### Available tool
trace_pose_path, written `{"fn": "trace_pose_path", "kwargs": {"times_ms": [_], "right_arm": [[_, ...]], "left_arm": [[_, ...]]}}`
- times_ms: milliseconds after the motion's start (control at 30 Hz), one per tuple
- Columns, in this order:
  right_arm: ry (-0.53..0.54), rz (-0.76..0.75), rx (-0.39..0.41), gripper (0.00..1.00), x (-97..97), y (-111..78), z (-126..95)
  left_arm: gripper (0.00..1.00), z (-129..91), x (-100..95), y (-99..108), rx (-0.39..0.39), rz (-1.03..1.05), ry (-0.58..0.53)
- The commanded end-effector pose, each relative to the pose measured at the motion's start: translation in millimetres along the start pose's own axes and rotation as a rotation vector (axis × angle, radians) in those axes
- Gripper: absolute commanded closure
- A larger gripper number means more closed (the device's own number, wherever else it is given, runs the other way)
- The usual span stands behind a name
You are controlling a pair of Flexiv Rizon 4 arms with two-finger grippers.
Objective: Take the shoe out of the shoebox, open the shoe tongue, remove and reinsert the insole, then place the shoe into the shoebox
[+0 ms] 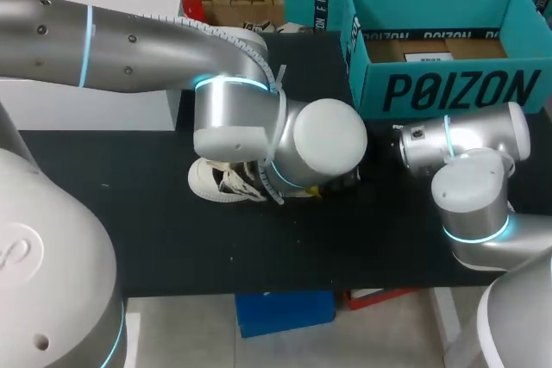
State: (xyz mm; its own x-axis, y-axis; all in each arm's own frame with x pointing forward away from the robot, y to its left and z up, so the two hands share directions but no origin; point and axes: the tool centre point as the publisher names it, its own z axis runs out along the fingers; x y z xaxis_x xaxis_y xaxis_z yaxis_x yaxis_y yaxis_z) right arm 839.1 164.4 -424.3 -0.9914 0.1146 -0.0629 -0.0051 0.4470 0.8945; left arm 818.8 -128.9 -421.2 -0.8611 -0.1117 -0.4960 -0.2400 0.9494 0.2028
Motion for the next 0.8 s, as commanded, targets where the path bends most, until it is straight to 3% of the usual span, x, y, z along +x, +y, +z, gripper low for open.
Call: {"fn": "trace_pose_path", "kwargs": {"times_ms": [33,433,700,767,800], "right_arm": [[0.001,0.003,0.004,1.0,-3.2,-1.9,-2.4],[0.001,0.003,0.004,1.0,-3.2,-1.9,-2.4],[0.001,0.003,0.004,1.0,-3.2,-1.9,-2.4],[0.001,0.003,0.004,1.0,-3.2,-1.9,-2.4],[0.001,0.003,0.004,1.0,-3.2,-1.9,-2.4]], "left_arm": [[0.68,121.4,5.8,10.6,0.03,-0.011,-0.063],[0.62,140.1,-18.5,-1.0,0.087,-0.078,-0.125],[0.63,145.9,-23.4,-10.8,0.106,-0.083,-0.123],[0.67,146.5,-21.5,-13.2,0.106,-0.076,-0.121],[0.87,146.3,-20.5,-14.2,0.105,-0.07,-0.122]]}}
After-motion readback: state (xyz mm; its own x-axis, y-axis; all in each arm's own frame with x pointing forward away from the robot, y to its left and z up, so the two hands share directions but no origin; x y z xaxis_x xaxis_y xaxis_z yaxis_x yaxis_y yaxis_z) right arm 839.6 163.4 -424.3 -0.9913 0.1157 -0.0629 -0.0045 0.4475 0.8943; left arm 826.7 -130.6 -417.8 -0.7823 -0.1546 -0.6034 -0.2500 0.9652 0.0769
